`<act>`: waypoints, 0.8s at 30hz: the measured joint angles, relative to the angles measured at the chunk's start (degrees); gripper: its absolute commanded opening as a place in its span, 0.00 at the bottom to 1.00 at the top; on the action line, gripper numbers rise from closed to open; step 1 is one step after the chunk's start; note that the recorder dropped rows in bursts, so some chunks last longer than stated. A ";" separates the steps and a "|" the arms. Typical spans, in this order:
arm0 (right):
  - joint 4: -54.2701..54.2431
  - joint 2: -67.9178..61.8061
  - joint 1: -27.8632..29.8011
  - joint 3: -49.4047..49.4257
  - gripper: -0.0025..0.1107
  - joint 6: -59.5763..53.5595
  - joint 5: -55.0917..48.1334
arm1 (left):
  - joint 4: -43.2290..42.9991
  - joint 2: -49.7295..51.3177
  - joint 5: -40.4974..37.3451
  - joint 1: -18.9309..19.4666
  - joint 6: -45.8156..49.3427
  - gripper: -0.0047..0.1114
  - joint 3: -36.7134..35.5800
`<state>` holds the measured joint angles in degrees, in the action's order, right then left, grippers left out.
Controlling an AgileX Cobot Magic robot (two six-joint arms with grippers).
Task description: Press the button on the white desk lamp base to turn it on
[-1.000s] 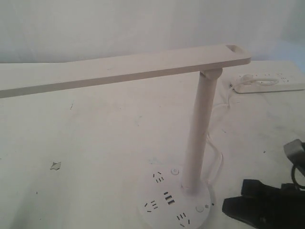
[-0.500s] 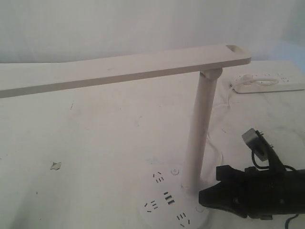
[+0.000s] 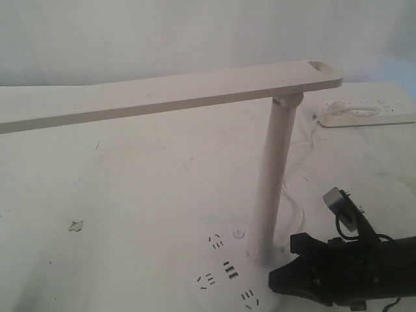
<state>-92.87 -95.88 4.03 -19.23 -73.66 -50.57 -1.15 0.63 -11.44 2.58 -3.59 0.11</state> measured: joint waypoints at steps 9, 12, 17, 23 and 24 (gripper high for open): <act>-3.02 -0.73 0.00 0.00 0.02 -3.45 -2.60 | 0.00 0.00 0.00 0.00 0.00 0.04 0.00; -5.29 -0.73 0.00 0.00 0.02 -4.33 -5.75 | 0.00 0.00 0.00 0.00 0.00 0.04 0.00; -5.98 -0.73 0.00 0.00 0.02 -4.86 -7.15 | 0.00 0.00 0.00 0.00 0.00 0.04 0.00; -4.52 2.67 2.29 0.26 0.02 -4.96 -6.64 | 0.00 0.00 0.00 0.00 0.00 0.04 0.00; -4.52 4.33 2.82 0.38 0.02 -4.96 -6.52 | 0.00 0.00 0.00 0.00 0.00 0.04 0.00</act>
<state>-97.39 -91.55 6.84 -18.85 -78.62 -57.09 -1.15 0.63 -11.44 2.58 -3.59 0.11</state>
